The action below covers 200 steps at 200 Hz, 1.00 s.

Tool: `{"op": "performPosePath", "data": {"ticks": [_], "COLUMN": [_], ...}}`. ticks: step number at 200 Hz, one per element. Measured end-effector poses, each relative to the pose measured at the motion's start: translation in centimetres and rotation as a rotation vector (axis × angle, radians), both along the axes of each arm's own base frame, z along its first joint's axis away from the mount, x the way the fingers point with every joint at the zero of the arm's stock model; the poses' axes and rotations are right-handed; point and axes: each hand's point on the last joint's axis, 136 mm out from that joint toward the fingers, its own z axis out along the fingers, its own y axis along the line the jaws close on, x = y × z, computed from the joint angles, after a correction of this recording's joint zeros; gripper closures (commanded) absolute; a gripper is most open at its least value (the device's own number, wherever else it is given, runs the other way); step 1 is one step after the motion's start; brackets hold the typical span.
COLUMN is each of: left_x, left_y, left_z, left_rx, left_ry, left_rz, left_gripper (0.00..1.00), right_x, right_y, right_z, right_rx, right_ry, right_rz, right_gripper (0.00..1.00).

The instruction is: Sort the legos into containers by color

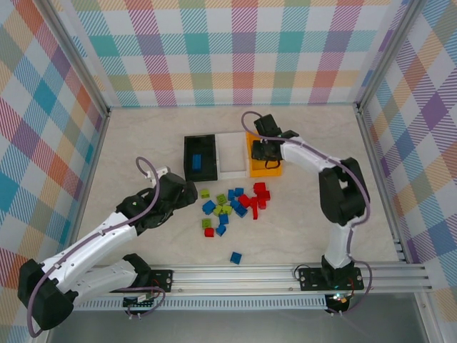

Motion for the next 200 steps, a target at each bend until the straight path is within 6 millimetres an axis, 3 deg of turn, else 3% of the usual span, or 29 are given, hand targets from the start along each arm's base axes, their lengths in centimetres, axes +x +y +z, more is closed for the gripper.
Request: {"op": "performPosePath", "data": {"ticks": [16,50,79,102,119,134,151,173,200], "left_x": [-0.1,-0.3,-0.2,-0.1,-0.1,0.0,0.1,0.0,-0.1], "left_y": [0.1,0.4,0.5,0.7,1.0,1.1,1.3,1.7,2.0], "left_z": [0.2,0.4,0.6,1.6,2.7,3.7,4.6,4.9,5.0], "left_rx": [-0.002,0.001,0.006,0.000,-0.005,-0.016,-0.024,-0.016,-0.001], "left_ry": [-0.004,-0.009,-0.013,-0.036,-0.061,-0.089,-0.115,-0.123,-0.124], "left_rz": [0.000,0.005,0.009,0.017,0.027,0.032,0.042,0.051,0.058], "left_gripper": [0.00,0.00,0.00,0.00,0.00,0.00,0.00,0.00,0.00], "right_x": [0.8,1.4,-0.6,-5.8,-11.1,-15.9,-21.8,-28.7,-34.5], "right_y": [-0.3,-0.4,-0.2,1.0,3.5,5.6,7.4,7.9,7.8], "right_z": [-1.2,-0.6,0.9,4.1,6.5,7.2,5.9,2.0,-1.3], "right_rx": [-0.009,0.000,0.026,0.069,0.129,0.170,0.190,0.136,0.047], "right_ry": [0.028,0.021,0.010,-0.034,-0.073,-0.078,-0.024,0.101,0.198], "right_rz": [-0.014,-0.016,0.014,0.109,0.256,0.405,0.576,0.750,0.896], "right_gripper": [0.47,0.34,0.27,0.25,0.23,0.22,0.21,0.18,0.18]}}
